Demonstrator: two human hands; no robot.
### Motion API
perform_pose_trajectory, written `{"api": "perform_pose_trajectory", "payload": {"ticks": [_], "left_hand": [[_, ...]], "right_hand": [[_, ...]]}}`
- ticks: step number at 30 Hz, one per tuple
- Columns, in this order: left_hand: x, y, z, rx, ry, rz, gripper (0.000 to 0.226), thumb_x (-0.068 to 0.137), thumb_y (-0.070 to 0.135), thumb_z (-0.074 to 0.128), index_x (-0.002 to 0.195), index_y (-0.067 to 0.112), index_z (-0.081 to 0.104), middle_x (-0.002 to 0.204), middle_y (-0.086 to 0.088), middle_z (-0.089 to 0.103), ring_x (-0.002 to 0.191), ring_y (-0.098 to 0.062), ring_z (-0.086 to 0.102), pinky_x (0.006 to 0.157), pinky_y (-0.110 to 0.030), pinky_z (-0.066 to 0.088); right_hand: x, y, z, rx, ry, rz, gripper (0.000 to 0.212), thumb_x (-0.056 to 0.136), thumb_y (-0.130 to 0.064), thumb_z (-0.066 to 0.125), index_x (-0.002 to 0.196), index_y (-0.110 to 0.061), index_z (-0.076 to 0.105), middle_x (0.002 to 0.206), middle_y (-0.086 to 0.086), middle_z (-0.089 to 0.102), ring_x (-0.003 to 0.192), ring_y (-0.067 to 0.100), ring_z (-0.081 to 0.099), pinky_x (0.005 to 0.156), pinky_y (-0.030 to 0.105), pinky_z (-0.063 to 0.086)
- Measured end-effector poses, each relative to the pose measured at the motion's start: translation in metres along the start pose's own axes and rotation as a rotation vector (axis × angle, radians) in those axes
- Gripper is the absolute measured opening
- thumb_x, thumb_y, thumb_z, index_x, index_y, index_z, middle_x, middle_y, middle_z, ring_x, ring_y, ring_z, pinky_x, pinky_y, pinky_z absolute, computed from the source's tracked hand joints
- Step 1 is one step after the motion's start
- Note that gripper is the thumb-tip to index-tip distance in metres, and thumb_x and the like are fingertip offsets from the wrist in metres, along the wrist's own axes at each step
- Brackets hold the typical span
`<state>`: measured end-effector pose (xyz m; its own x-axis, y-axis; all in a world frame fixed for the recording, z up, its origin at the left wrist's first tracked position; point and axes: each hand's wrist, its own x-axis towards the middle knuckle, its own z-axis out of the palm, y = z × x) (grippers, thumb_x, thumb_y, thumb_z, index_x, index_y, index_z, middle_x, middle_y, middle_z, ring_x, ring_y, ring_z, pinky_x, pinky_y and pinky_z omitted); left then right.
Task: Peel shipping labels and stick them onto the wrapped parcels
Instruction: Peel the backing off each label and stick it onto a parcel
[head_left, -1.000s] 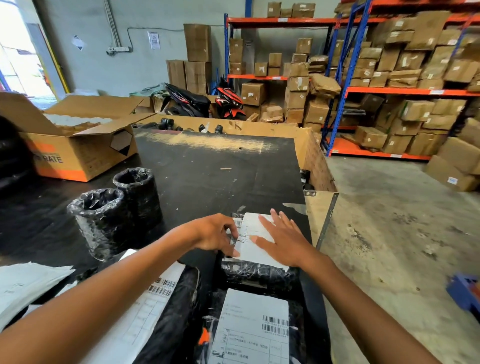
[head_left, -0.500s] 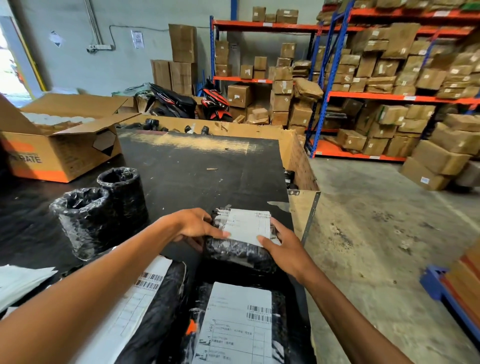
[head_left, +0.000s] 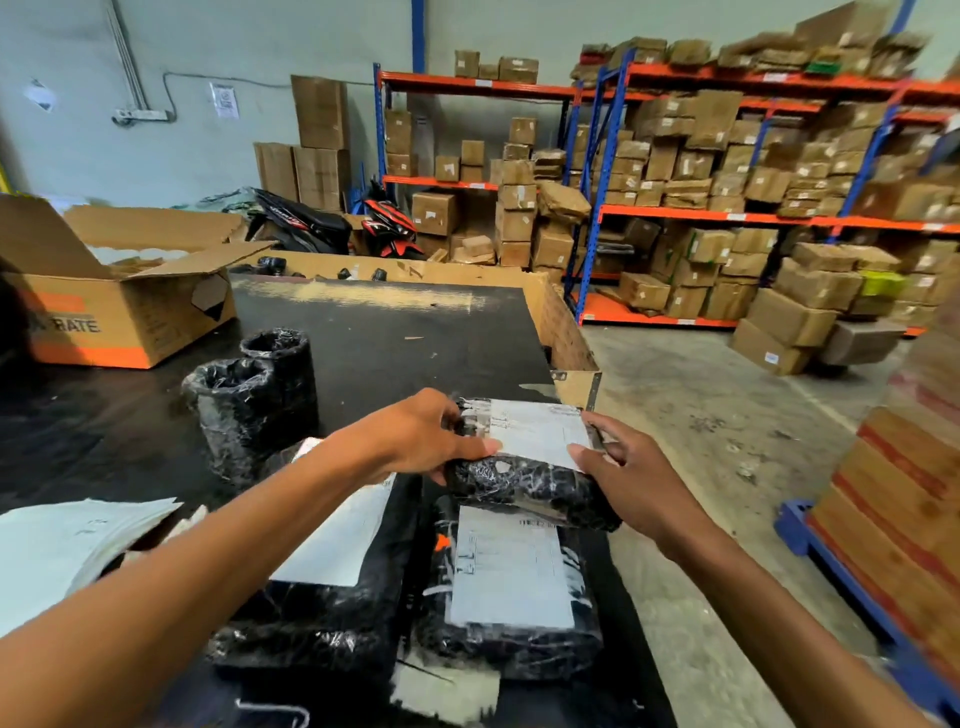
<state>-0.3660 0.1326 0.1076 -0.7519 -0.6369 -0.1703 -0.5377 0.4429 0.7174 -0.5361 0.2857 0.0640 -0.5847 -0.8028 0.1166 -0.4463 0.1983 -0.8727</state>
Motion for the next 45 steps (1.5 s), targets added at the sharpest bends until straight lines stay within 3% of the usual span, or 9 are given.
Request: {"api": "perform_pose_trajectory", "payload": {"ticks": [5,10,16,20,22,33,39,43,45], "left_hand": [[-0.045,-0.013,0.017,0.194,-0.028,0.086,0.043,0.083,0.046,0.068,0.083,0.005,0.059,0.07,-0.002,0.054,0.062,-0.023,0.061,0.076,-0.036,0.056],[-0.074,-0.017,0.033,0.532,0.042,0.217,0.043,0.09,0.03,0.06,0.054,0.013,0.043,0.053,-0.004,0.044,0.062,-0.029,0.046,0.056,-0.03,0.032],[-0.084,-0.029,0.024,0.431,0.03,0.26,0.022,0.088,0.022,0.064,0.094,0.005,0.075,0.099,-0.011,0.075,0.093,-0.022,0.067,0.08,-0.026,0.051],[-0.094,-0.043,0.008,0.312,0.189,0.307,0.021,0.088,0.027,0.066,0.098,0.01,0.075,0.09,-0.006,0.073,0.077,-0.014,0.06,0.071,-0.022,0.045],[-0.101,-0.056,-0.01,0.239,0.274,0.294,0.02,0.087,0.029,0.066,0.097,0.013,0.074,0.081,-0.002,0.068,0.072,-0.014,0.058,0.066,-0.021,0.044],[-0.147,-0.171,-0.111,0.139,0.72,-0.053,0.011,0.086,0.022,0.068,0.088,0.013,0.074,0.073,-0.001,0.068,0.068,-0.014,0.061,0.06,-0.019,0.046],[-0.167,-0.257,-0.124,0.134,0.935,-0.375,0.02,0.085,0.026,0.069,0.092,0.008,0.07,0.088,-0.008,0.069,0.083,-0.024,0.064,0.07,-0.03,0.05],[-0.17,-0.296,-0.126,0.132,0.924,-0.531,0.031,0.085,0.035,0.067,0.078,0.005,0.062,0.078,-0.011,0.065,0.083,-0.034,0.063,0.065,-0.035,0.046],[-0.169,-0.308,-0.127,0.057,0.931,-0.498,0.032,0.083,0.034,0.071,0.07,0.006,0.064,0.073,-0.012,0.067,0.077,-0.033,0.064,0.064,-0.036,0.047]], "right_hand": [[-0.058,0.0,0.019,-0.067,0.046,0.001,0.05,0.094,-0.028,0.056,0.143,-0.023,0.042,0.149,-0.003,0.041,0.135,0.018,0.041,0.1,0.026,0.032],[-0.085,0.002,0.04,-0.118,0.098,0.001,0.048,0.095,-0.026,0.054,0.142,-0.017,0.044,0.148,0.002,0.044,0.134,0.017,0.042,0.098,0.021,0.03],[-0.09,-0.003,0.038,-0.236,0.01,0.032,0.049,0.097,-0.031,0.05,0.144,-0.019,0.04,0.15,0.002,0.04,0.137,0.021,0.038,0.108,0.03,0.03],[-0.078,-0.02,0.041,-0.577,0.121,-0.008,0.043,0.095,-0.033,0.05,0.135,-0.018,0.051,0.136,0.01,0.052,0.123,0.03,0.048,0.1,0.037,0.037],[-0.067,-0.044,0.053,-0.516,0.125,-0.111,0.037,0.094,-0.03,0.052,0.129,-0.018,0.057,0.134,0.006,0.054,0.125,0.027,0.047,0.103,0.037,0.036],[-0.009,-0.182,0.215,-0.316,-0.442,-0.423,0.031,0.093,-0.029,0.056,0.119,-0.013,0.064,0.117,0.008,0.066,0.107,0.024,0.061,0.095,0.04,0.049],[-0.017,-0.206,0.311,-0.491,-0.666,-0.35,0.024,0.091,-0.017,0.05,0.073,-0.003,0.055,0.083,0.024,0.055,0.076,0.037,0.05,0.068,0.031,0.044],[-0.032,-0.201,0.349,-0.542,-0.684,-0.27,0.03,0.093,-0.012,0.046,0.12,0.002,0.049,0.133,0.024,0.05,0.116,0.041,0.053,0.09,0.038,0.046],[-0.039,-0.194,0.361,-0.528,-0.67,-0.235,0.035,0.094,-0.011,0.045,0.126,0.003,0.046,0.136,0.022,0.048,0.12,0.039,0.052,0.092,0.037,0.045]]}}
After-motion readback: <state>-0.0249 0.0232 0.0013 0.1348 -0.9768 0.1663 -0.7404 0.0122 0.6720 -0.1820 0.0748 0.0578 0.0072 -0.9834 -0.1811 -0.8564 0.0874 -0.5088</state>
